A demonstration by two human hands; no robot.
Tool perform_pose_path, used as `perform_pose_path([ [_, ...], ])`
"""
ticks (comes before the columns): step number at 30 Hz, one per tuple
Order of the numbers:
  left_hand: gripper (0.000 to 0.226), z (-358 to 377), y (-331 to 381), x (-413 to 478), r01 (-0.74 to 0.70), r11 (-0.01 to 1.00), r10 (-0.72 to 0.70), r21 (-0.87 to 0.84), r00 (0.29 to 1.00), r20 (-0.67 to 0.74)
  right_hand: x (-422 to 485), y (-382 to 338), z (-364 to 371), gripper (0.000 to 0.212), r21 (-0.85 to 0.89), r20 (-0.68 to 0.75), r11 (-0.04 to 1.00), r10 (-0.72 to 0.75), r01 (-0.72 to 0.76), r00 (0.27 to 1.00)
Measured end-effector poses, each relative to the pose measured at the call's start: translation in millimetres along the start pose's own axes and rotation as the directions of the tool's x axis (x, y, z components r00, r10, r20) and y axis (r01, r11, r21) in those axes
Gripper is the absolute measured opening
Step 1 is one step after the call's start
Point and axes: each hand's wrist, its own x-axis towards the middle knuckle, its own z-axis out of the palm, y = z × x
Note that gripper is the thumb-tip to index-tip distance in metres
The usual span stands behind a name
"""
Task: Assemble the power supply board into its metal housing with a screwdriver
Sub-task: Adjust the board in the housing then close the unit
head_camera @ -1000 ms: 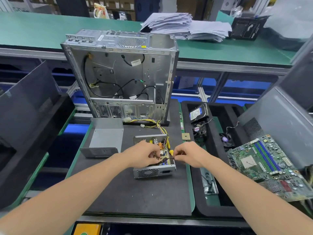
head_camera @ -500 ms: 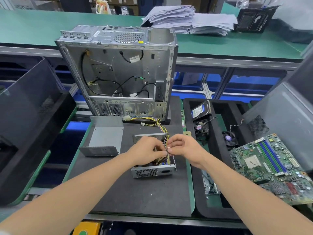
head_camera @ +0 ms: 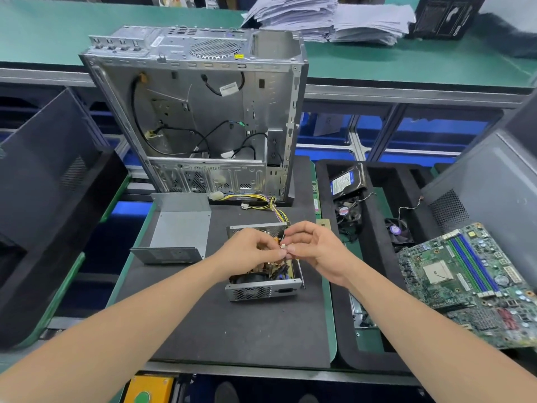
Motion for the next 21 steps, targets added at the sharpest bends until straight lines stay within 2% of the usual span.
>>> perform_pose_path([
  [5, 0.023, 2.1, -0.1, 1.4, 0.042, 0.999, -0.042, -0.014, 0.999, 0.014, 4.2, -3.1, -2.5, 0.030, -0.045, -0.012, 0.999, -0.011, 0.011, 1.000],
  [8, 0.021, 2.4, -0.8, 4.5, 0.054, 0.999, -0.054, -0.001, 0.998, 0.033, 6.3, -6.6, -2.3, 0.029, -0.134, -0.024, 0.991, -0.017, 0.014, 1.000],
  [14, 0.019, 5.2, -0.1, 7.8, 0.077, 0.997, -0.078, 0.015, 0.993, 0.085, 8.7, -7.3, -1.1, 0.015, -0.362, 0.009, 0.930, -0.069, 0.068, 0.998],
  [17, 0.018, 7.6, 0.8, 8.8, 0.119, 0.992, -0.113, -0.035, 0.985, 0.127, 8.3, -9.9, -1.6, 0.010, -0.528, 0.016, 0.845, -0.097, 0.091, 0.995],
  [21, 0.021, 7.8, 0.7, 9.7, 0.129, 0.991, -0.124, -0.027, 0.982, 0.143, 2.5, -12.9, -2.4, 0.011, -0.772, 0.035, 0.623, -0.153, 0.123, 0.988],
])
